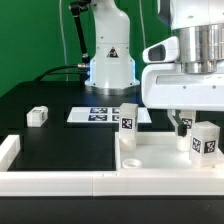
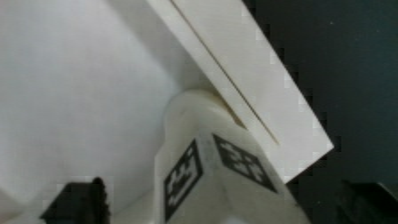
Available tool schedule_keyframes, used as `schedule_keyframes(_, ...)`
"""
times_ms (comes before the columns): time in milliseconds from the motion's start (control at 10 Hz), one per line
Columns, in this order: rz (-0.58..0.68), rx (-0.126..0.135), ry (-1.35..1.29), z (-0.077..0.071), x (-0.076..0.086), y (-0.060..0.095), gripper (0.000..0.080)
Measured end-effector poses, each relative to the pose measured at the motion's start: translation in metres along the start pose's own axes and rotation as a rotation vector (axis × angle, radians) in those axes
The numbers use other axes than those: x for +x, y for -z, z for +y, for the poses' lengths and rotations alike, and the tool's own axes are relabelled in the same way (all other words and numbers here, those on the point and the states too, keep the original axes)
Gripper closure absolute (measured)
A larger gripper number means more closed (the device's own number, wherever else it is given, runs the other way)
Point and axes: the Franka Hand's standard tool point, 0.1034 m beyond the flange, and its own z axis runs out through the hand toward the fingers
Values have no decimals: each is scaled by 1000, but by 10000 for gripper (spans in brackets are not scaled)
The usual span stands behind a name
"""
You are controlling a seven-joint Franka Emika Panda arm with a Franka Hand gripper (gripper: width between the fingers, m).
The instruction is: Assemble square table
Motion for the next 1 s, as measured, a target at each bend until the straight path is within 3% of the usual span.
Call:
schedule_keyframes(100,1,-6,234,2,1,-1,150)
schedule_keyframes(400,11,-8,315,2,-1,-4,150)
schedule_keyframes(500,11,-8,296,2,-1,-4,236)
schedule_keyframes(600,11,-8,296,2,-1,-4,372)
schedule_keyframes(700,9,-7,261,2,-1,-4,372)
schedule_keyframes(800,9,-5,165,2,-1,-4,512)
schedule_keyframes(1000,9,-4,61,2,-1,-4,512)
